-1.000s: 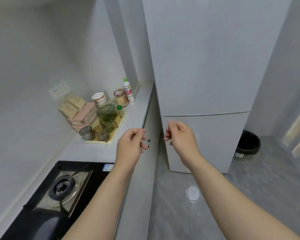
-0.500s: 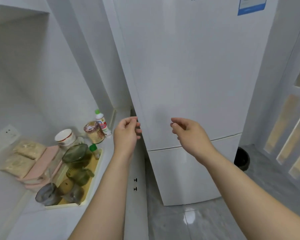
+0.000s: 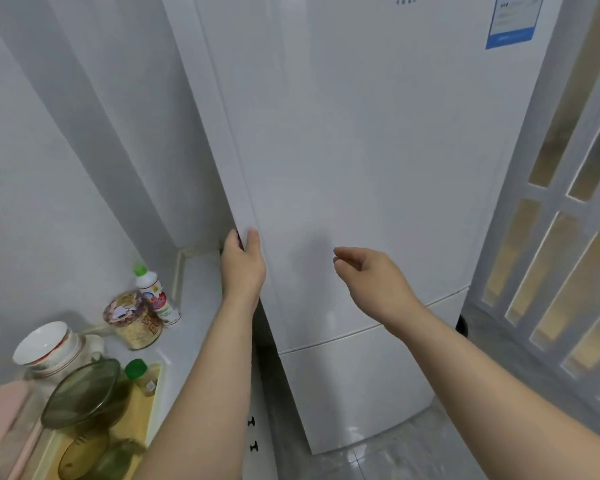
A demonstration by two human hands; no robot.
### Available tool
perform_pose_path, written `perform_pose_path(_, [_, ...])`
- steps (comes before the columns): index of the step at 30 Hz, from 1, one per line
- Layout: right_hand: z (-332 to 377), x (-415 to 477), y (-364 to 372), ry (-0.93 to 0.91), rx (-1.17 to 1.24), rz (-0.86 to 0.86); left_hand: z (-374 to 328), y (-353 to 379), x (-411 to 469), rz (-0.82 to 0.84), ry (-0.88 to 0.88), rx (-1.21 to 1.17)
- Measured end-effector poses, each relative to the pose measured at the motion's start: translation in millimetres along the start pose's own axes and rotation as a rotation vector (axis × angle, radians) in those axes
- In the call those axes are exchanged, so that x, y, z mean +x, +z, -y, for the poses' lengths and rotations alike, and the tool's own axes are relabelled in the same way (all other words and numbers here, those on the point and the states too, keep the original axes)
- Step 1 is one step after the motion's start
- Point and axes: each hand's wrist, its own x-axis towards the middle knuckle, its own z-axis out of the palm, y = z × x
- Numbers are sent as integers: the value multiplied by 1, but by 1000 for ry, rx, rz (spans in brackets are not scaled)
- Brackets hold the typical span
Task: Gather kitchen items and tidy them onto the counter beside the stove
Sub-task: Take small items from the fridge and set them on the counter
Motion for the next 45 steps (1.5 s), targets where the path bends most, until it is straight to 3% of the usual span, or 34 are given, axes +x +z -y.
perform_pose_path(8, [1,-1,-13,11,-64,-30,10,10,11,-152,30,136])
perform_pose_path(15, [0,-29,-23,-1,-37,-28,-2,2,0,-103,-64,59])
perform_pose_path(21, [-5,-68,-35,-6,-15,-14,-10,-15,-60,-83,-3,99])
perform_pose_path(32, [-9,-139,-40,-24,48,12,-40,-41,-164,193,-8,87])
perform_pose_path(45, [-47,-222,-93,12,157,-73,-91,-20,-257,480,-55,70])
